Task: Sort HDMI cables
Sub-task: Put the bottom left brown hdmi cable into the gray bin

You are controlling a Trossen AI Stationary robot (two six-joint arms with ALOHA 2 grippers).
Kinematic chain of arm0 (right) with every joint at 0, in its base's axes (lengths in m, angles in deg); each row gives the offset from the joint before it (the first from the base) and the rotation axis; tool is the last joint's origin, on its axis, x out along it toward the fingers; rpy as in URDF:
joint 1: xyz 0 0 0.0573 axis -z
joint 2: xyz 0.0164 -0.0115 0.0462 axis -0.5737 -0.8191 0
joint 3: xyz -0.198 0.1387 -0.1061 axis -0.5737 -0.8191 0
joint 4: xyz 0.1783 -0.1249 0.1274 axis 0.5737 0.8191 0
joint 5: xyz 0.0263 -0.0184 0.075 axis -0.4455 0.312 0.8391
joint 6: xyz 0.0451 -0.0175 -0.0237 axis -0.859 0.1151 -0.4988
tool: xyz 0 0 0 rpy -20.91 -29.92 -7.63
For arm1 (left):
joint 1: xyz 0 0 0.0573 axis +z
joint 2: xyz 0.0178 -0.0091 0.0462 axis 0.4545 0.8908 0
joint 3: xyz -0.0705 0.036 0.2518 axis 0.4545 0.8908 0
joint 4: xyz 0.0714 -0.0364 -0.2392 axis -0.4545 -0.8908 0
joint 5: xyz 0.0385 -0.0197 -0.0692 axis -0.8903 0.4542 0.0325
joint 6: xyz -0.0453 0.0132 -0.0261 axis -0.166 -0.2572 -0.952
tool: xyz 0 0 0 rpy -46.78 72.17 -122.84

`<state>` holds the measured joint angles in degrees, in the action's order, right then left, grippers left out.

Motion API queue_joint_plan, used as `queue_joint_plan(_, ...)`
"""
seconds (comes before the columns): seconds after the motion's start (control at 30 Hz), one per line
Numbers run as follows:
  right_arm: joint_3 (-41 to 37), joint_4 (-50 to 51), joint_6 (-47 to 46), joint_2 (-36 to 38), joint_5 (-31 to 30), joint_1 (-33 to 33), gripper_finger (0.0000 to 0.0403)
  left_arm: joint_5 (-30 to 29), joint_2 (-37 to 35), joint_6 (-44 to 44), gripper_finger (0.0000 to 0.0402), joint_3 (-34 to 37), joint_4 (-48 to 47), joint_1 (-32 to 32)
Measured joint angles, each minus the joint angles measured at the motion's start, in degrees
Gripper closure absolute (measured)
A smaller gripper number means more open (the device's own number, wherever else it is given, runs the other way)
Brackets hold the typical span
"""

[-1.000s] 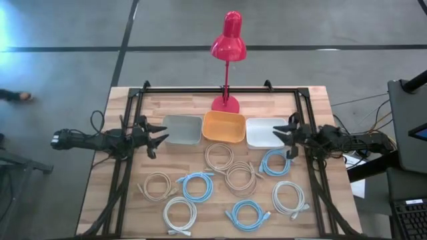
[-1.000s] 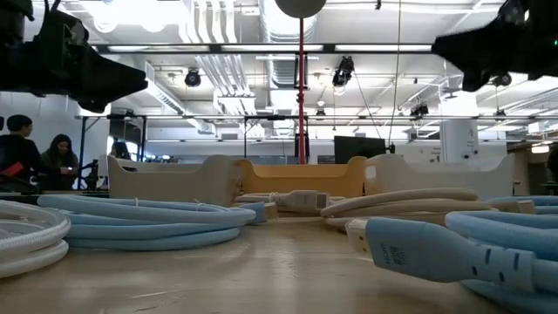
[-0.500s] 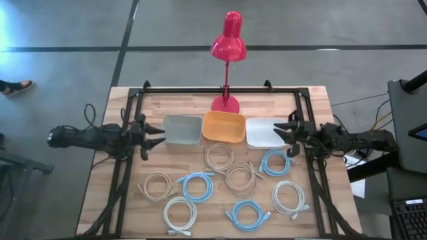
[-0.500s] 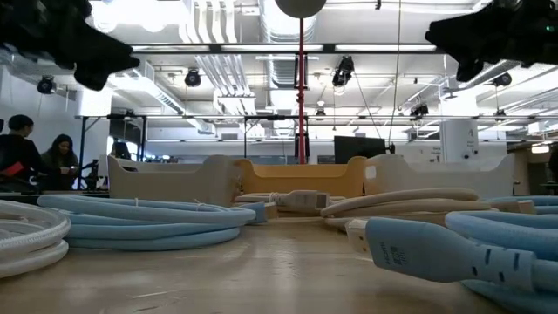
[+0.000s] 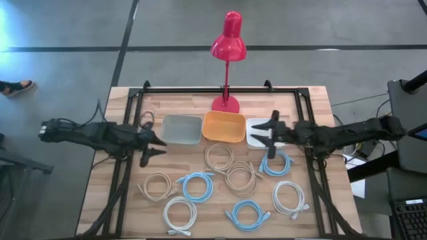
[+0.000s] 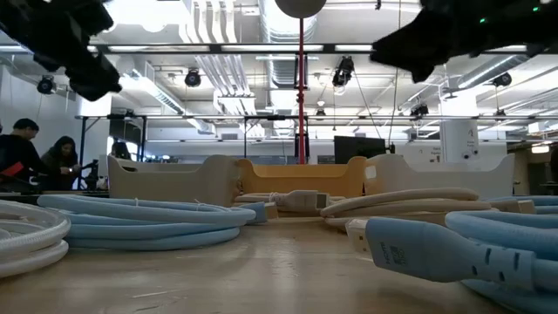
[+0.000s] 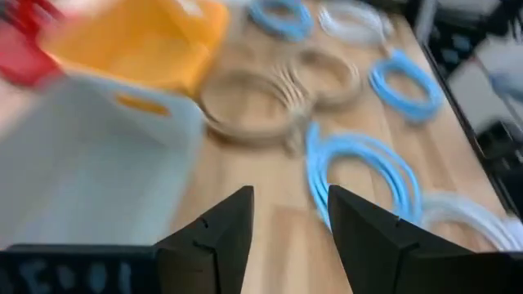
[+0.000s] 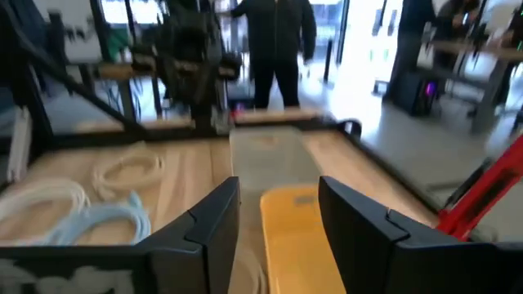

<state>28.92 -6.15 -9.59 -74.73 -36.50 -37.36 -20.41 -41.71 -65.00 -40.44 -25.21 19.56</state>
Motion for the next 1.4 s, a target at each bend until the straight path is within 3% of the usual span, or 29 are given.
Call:
queue_joint_plan(0.17,3.82,-0.03,-0.78,-11.06,0.00,0.00,0.0234,3.99,5.13,-1.01,0.0225,0.00,-0.29,-1.62)
queue_joint_plan(0.5,11.42,-0.01,-0.59,-25.98,-0.02,-0.02,0.0239,4.42,14.81,-8.47,0.0225,0.72,-3.78,-9.93)
queue_joint_plan(0.8,13.84,-0.14,1.23,-30.30,-0.02,-0.02,0.0249,1.59,23.24,-17.44,0.0225,3.92,-1.71,-19.08)
queue_joint_plan(1.1,13.78,-0.09,0.80,-29.71,-0.02,-0.02,0.0248,-1.13,31.14,-19.04,0.0227,5.82,4.43,-20.40)
queue_joint_plan(1.23,13.75,-0.08,0.69,-29.71,-0.02,-0.02,0.0252,-1.19,33.56,-19.06,0.0255,6.27,4.81,-20.40)
queue_joint_plan(1.4,13.71,-0.03,0.75,-29.71,-0.02,-0.02,0.0260,-1.03,34.14,-19.19,0.0347,5.65,5.40,-20.40)
